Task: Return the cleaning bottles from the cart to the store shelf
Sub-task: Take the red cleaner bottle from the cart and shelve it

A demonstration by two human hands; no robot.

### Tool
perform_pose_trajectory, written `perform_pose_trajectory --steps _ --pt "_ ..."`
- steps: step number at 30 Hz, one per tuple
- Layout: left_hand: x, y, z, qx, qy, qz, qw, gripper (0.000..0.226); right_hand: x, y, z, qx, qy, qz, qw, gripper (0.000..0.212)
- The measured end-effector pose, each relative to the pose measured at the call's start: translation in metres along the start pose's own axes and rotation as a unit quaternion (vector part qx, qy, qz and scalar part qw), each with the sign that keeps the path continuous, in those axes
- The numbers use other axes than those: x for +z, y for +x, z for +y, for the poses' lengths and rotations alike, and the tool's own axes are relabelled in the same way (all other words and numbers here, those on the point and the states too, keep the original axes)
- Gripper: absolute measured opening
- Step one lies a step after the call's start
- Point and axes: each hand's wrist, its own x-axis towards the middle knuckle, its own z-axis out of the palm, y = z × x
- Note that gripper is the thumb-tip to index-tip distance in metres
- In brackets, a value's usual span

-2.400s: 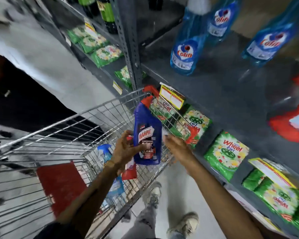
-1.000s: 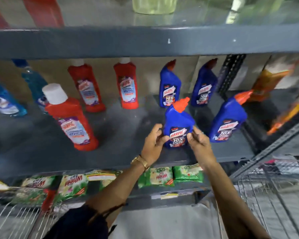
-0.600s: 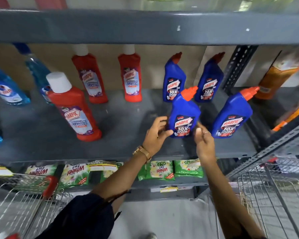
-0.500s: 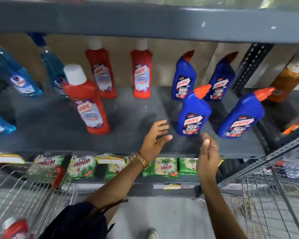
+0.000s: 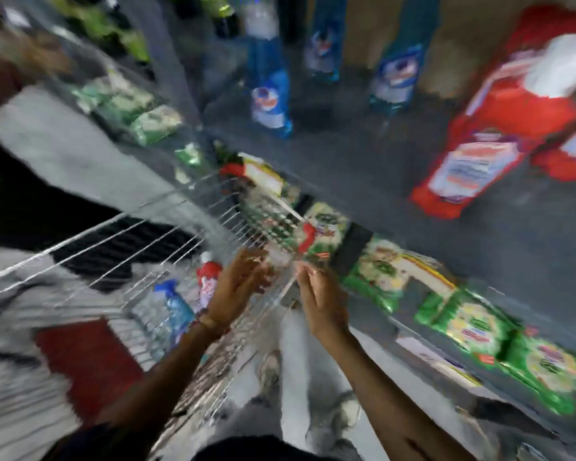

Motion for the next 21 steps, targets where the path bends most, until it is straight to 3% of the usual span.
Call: perform_pose_trajectory --steps 4,7,9,11,13,16,21 --pt "-0.072 0.005 -0.075 -0.183 0.029 0.098 0.978 0.005 0.081 0.029 -0.004 -0.024 -0.104 -0.096 0.990 0.043" --pt "-0.101 0.004 -0.136 -0.311 0.142 0.109 0.934 0.030 0.122 0.040 -0.001 -0.041 -0.215 -0.124 0.968 0.031" --pt "-0.107 0.006 -0.171 -0.324 0.209 0.068 0.920 0.052 0.134 0.046 0.001 -0.024 -0.296 -0.133 0.945 0.029" --pt "-0.109 0.012 -0.199 -0.341 0.232 0.053 0.910 0.057 0.137 0.049 0.002 -0.007 -0.367 -0.155 0.917 0.034" --pt "-0.107 0.025 -0.223 -0.357 0.215 0.074 0.906 0.047 0.138 0.051 0.005 0.000 -0.408 -0.173 0.896 0.032" --pt "-0.095 0.046 -0.249 -0.386 0.185 0.093 0.899 0.057 0.144 0.054 0.007 0.004 -0.450 -0.179 0.875 0.028" --pt "-0.085 0.053 -0.269 -0.452 0.101 0.177 0.868 0.062 0.145 0.053 0.008 0.007 -0.460 -0.170 0.872 0.025"
